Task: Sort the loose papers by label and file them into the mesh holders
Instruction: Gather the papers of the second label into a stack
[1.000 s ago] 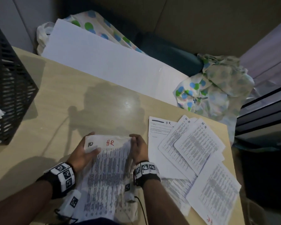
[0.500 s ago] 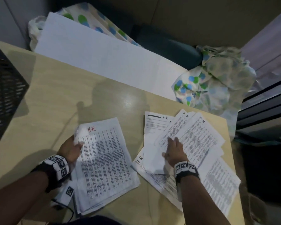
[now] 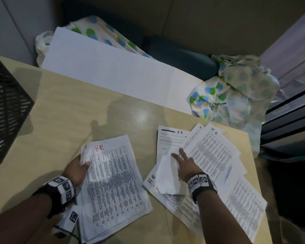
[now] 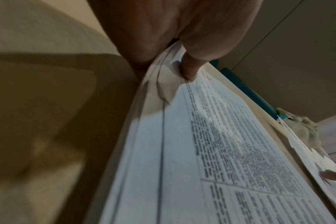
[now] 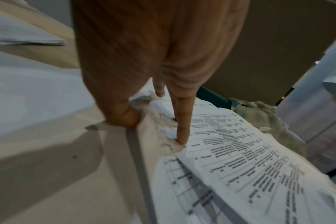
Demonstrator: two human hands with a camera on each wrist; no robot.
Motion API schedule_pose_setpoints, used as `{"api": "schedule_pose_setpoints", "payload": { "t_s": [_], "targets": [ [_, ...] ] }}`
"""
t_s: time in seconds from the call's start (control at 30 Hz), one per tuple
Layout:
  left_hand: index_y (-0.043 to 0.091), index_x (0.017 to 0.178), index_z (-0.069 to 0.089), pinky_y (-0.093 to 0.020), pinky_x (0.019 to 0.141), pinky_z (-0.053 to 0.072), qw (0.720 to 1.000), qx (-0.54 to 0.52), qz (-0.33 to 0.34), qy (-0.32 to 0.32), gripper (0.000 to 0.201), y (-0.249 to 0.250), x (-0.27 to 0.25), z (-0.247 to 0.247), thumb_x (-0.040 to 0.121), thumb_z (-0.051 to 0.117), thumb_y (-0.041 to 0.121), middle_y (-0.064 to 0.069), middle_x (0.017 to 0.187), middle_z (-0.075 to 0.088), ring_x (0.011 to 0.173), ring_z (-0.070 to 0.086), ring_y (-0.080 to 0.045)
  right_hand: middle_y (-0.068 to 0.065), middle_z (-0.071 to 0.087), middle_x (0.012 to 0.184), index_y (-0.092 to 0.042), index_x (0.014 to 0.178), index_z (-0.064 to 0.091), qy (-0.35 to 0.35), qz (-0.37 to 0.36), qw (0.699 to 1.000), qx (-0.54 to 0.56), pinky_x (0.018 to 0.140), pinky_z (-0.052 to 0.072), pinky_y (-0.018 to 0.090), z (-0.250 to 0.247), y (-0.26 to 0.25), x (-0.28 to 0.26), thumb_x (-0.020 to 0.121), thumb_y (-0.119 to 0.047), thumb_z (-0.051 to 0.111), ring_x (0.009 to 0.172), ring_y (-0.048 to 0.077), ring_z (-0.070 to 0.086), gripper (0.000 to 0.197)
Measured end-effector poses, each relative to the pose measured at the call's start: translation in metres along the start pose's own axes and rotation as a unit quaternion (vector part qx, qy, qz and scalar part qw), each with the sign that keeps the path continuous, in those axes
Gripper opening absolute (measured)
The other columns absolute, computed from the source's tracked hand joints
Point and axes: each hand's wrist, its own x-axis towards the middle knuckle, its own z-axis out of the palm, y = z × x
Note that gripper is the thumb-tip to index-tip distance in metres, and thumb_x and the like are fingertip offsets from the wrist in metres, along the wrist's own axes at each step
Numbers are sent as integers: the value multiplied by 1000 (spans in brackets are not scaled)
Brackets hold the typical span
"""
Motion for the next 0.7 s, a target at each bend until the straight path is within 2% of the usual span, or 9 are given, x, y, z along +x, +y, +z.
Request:
{"api": "schedule_pose_setpoints", "payload": {
  "t_s": [0.13, 0.2, 0.27, 0.33, 0.43, 0.5, 0.57, 0.63, 0.7],
  "targets": [
    [6, 129, 50, -40, 98, 41, 1000, -18, -15, 11, 36, 4, -1, 1, 95, 50, 15, -20, 125, 60, 114, 56, -37, 7, 16, 159, -34, 148, 13, 63, 8, 997, 47, 93, 49, 51, -9, -5, -10, 95, -9, 42, 124, 39, 49, 65],
    [5, 130, 49, -39, 95, 42, 999, -34, -29, 20, 37, 4, -1, 2, 94, 51, 14, -22, 122, 61, 110, 57, -37, 14, 49, 141, -32, 150, 12, 119, 15, 989, 91, 88, 52, 45, -17, -27, -20, 97, -17, 37, 104, 34, 63, 60],
    [4, 130, 49, -39, 94, 43, 998, -46, -37, 26, 39, 2, 1, 2, 93, 52, 16, -23, 122, 61, 108, 58, -37, 15, 64, 121, -36, 148, 17, 113, -22, 987, 113, 86, 53, 42, -26, -64, -31, 99, -17, 34, 96, 32, 65, 56],
    [3, 129, 51, -37, 92, 43, 997, -59, -43, 34, 39, 1, 2, 2, 94, 51, 19, -23, 122, 61, 107, 58, -37, 12, 60, 129, -33, 146, 30, 86, -138, 983, 90, 91, 51, 43, -25, -108, -42, 98, -15, 37, 105, 34, 64, 52],
    [0, 130, 49, -39, 95, 40, 993, -97, -46, 43, 43, 5, 0, 1, 97, 46, 27, -25, 128, 57, 114, 54, -39, 6, 59, 133, -28, 136, 46, 81, -321, 941, 65, 87, 54, 47, -9, -167, -57, 95, -15, 48, 103, 34, 66, 43],
    [2, 131, 49, -40, 101, 37, 989, -135, -39, 47, 50, 8, -1, -2, 97, 43, 37, -23, 132, 54, 121, 51, -37, 7, 59, 133, -27, 132, 47, 43, -374, 926, 44, 86, 55, 49, 3, -196, -62, 95, -20, 51, 102, 34, 66, 38],
    [9, 124, 56, -40, 97, 44, 984, -170, -28, 40, 53, 9, -2, -5, 89, 48, 48, -17, 123, 61, 116, 56, -33, 8, 61, 127, -26, 127, 52, 1, -400, 915, 49, 85, 55, 51, 13, -215, -61, 95, -26, 51, 101, 35, 65, 32],
    [15, 109, 62, -34, 82, 49, 986, -167, -12, 29, 34, 8, -4, -8, 83, 66, 37, -9, 106, 67, 103, 63, -29, 4, 64, 122, -28, 125, 55, -28, -435, 899, 43, 84, 54, 48, 17, -224, -59, 93, -35, 52, 101, 32, 64, 33],
    [13, 103, 63, -34, 80, 50, 994, -100, -22, 31, 26, -1, 0, -8, 79, 73, 20, -9, 98, 69, 93, 65, -27, -2, 62, 127, -34, 130, 50, -45, -468, 883, 19, 91, 51, 42, 15, -224, -57, 87, -47, 60, 109, 26, 62, 46]
  ]
}}
